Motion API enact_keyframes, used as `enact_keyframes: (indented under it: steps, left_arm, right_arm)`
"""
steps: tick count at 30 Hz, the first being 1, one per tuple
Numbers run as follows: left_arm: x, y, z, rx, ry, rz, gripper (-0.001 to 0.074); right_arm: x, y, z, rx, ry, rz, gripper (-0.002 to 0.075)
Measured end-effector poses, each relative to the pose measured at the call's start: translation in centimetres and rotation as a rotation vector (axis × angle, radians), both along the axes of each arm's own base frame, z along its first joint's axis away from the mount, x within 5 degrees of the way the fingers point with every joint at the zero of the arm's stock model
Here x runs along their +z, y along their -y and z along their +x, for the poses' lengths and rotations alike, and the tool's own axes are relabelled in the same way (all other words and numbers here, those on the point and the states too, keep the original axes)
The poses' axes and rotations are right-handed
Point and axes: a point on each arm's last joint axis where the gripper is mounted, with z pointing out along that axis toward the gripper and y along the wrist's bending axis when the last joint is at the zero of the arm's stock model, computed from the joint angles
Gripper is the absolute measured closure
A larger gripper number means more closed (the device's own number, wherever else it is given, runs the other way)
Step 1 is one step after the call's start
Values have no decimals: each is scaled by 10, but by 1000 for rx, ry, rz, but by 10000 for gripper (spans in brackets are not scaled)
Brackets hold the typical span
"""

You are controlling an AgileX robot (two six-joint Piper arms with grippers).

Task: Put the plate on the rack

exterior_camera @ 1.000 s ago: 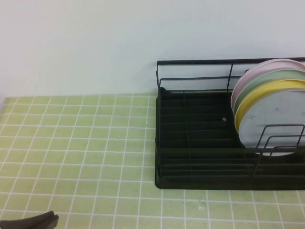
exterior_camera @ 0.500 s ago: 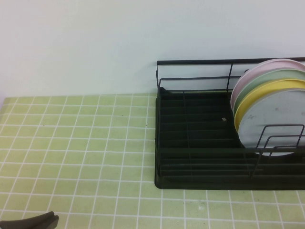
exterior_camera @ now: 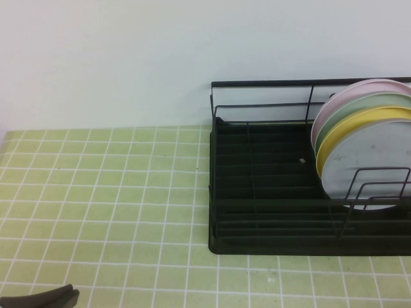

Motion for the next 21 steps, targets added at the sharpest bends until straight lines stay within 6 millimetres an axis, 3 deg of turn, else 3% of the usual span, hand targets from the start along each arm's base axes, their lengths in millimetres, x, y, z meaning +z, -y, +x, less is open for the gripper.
enact_keyframes:
  steps: [21]
  left_arm:
    - [1, -1, 2, 13, 30, 14, 737]
  right_arm:
    - [0, 0, 0, 0, -2, 0, 725]
